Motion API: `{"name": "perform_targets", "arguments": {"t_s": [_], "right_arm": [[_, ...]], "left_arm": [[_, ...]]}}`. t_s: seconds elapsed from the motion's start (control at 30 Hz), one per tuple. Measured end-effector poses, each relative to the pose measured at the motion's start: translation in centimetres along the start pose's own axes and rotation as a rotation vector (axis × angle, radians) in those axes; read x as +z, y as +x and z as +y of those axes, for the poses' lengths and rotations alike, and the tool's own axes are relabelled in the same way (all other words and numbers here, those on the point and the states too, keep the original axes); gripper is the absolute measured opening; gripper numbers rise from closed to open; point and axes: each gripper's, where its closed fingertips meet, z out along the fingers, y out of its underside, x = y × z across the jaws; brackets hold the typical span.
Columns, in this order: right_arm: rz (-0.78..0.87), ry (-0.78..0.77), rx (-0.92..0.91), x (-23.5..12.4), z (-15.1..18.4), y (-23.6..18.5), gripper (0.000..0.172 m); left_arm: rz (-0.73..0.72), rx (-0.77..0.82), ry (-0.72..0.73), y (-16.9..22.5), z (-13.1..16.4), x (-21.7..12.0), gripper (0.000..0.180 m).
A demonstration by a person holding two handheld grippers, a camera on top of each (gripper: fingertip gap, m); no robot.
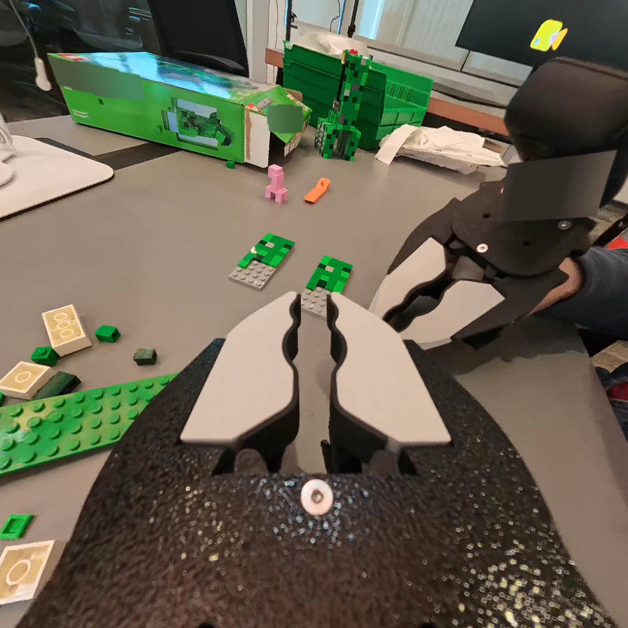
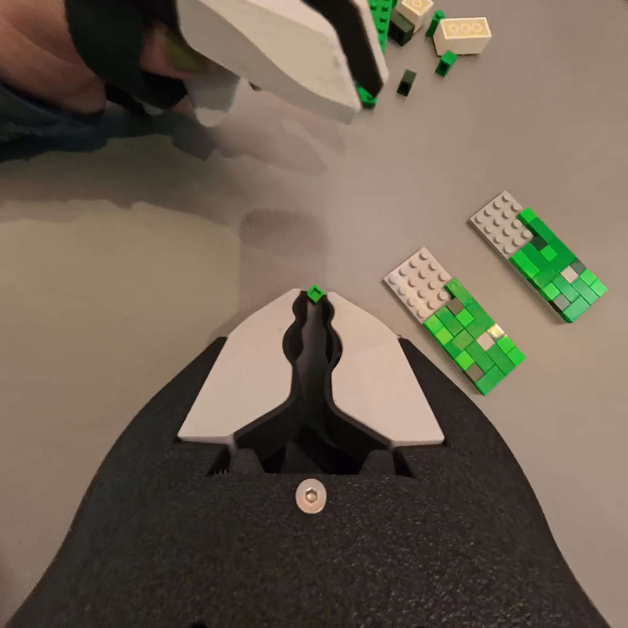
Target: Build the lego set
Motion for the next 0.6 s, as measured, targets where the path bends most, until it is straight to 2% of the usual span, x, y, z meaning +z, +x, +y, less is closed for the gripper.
{"name": "perform_targets", "arguments": {"t_s": [0.17, 0.33, 0.47, 0.6], "right_arm": [[-0.013, 0.004, -0.026, 0.2, -0.2, -0.5, 0.000], [-0.059, 0.046, -0.078, 0.1, -0.5, -0.7, 0.000], [-0.098, 0.046, 0.009, 0.0, -0.7, -0.5, 0.018], [-0.036, 0.023, 0.007, 0.2, -0.4, -1.1, 0.020]], "left_arm": [[0.053, 0.000, -0.042, 0.9, 0.5, 0.3, 0.008], [0.112, -0.057, -0.090, 1.1, 1.1, 0.2, 0.007], [0.093, -0.052, -0.072, 0.6, 0.8, -0.3, 0.008], [0.082, -0.039, -0.056, 0.5, 0.5, -0.4, 0.007]]}}
